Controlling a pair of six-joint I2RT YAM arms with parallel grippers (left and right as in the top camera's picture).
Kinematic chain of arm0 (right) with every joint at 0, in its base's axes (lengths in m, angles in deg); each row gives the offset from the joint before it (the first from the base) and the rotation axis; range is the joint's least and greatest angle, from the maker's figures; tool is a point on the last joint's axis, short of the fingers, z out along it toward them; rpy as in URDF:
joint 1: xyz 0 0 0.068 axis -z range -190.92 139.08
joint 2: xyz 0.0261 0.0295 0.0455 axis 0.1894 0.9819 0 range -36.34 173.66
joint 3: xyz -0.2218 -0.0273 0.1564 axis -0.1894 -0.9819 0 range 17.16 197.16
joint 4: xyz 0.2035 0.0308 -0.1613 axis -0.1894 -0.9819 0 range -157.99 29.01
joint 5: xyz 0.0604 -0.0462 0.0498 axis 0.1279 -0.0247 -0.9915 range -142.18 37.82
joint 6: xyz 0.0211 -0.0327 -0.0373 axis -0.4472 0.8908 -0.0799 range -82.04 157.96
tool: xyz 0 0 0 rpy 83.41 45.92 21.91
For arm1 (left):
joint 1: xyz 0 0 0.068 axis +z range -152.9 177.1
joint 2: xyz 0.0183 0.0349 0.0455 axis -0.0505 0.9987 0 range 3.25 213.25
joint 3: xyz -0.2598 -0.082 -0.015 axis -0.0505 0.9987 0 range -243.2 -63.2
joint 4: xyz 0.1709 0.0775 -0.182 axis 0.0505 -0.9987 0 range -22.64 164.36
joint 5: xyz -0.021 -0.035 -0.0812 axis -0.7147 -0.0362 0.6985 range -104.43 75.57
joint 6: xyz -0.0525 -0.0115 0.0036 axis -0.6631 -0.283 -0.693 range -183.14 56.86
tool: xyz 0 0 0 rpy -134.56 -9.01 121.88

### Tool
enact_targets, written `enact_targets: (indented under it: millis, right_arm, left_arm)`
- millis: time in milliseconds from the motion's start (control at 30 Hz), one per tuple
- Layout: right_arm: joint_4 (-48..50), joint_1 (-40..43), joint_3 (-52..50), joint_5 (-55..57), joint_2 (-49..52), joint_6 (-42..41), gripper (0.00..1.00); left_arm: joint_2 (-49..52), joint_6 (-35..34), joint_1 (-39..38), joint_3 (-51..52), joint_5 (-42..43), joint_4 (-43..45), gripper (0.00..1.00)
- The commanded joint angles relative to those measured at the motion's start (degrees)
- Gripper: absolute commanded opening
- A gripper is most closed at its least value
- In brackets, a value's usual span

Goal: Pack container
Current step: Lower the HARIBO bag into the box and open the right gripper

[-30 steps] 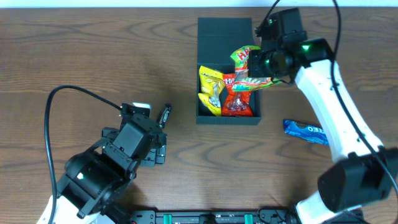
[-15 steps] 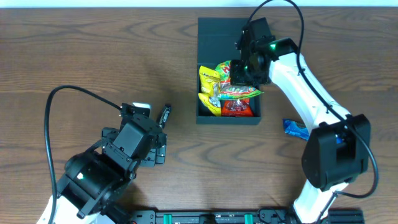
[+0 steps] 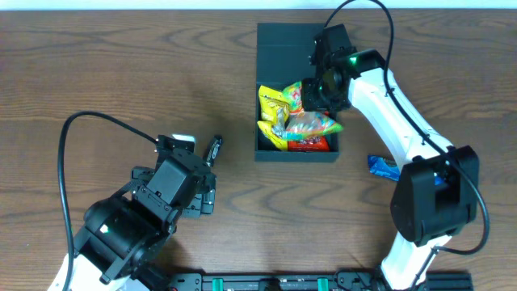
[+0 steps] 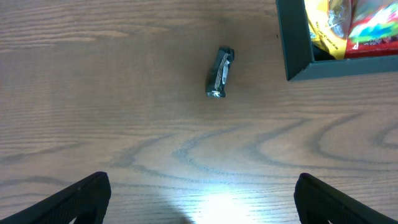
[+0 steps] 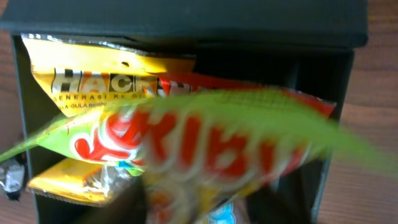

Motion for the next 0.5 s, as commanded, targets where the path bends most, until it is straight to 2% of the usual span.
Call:
enact_targets:
  millis: [0,67,233,467]
  right_arm:
    - [0.15,-0.33,0.22,0.74,0.50,-0.09,0.75]
    - [0.15,-0.33,0.22,0.76,0.50,-0.09,0.84]
    - [0.59,-0.26,0.22,0.76,0.24,-0.09,0.99]
    - [-0.52,-0.15,0.24,0.79,-4.57,0.57,0.99]
  left_arm:
    - [-0.26,-0.22,0.09,-0.09,-0.42,-0.22,0.95]
    - [-0.26,-0.22,0.09,-0.09,-0.42,-0.22,0.95]
    - [-0.26,-0.22,0.09,-0.09,-0.44,-0.24,0.95]
    - [-0.26,-0.22,0.09,-0.09,-0.46,-0.83,0.95]
